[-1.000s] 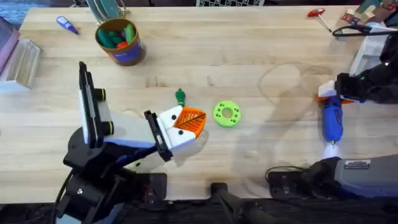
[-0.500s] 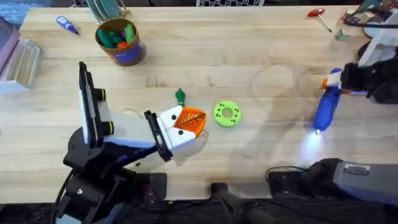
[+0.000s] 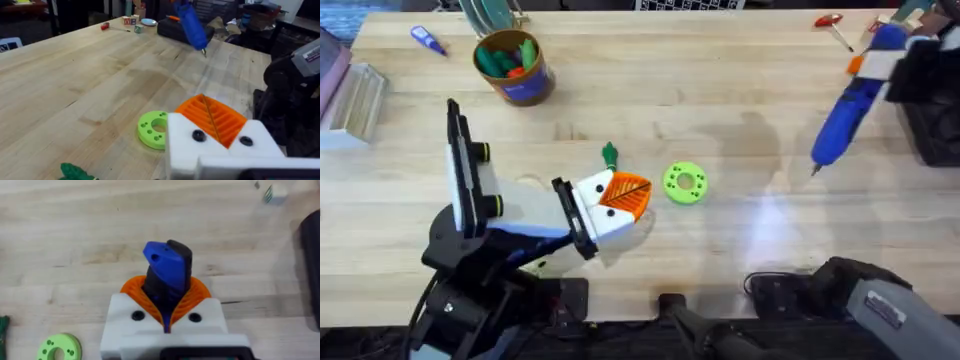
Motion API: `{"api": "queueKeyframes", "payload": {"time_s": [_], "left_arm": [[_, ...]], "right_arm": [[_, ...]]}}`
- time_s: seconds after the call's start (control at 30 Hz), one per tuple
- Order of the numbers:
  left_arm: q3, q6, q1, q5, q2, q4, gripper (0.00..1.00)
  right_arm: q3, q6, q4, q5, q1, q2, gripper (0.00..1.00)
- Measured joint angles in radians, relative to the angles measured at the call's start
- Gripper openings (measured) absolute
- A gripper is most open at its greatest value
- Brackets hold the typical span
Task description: Pick up the gripper from the table and insert it into the empty holder that is missing its gripper. Then pick up a screw, insert it into the mounting hole, and use the screwdriver to tighten it. Finally, clean up the table by picking up the vegetable and placing it into the bucket.
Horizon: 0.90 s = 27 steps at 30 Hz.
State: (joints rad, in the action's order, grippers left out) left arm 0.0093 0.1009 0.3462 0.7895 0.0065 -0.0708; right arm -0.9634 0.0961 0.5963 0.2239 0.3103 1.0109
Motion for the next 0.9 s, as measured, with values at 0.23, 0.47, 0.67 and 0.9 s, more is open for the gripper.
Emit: {"api": "queueKeyframes", "payload": {"time_s": [0.23, 0.47, 0.67, 0.9], "left_arm": [[0.0, 0.0, 0.0, 0.0, 0.0, 0.0, 0.016], [0.0, 0.0, 0.0, 0.0, 0.0, 0.0, 0.016], [0.0, 0.0, 0.0, 0.0, 0.0, 0.0, 0.016], [0.0, 0.0, 0.0, 0.0, 0.0, 0.0, 0.016]], "right_arm": [[0.078, -0.131, -0.147, -0.049, -0.051, -0.224, 0.023], [0.33, -0.357, -0.614, 0.097, -0.136, -0.43, 0.023], [0.385, -0.414, -0.697, 0.272, -0.285, -0.417, 0.022], [0.389, -0.416, -0.903, 0.324, -0.501, -0.416, 0.022]]}}
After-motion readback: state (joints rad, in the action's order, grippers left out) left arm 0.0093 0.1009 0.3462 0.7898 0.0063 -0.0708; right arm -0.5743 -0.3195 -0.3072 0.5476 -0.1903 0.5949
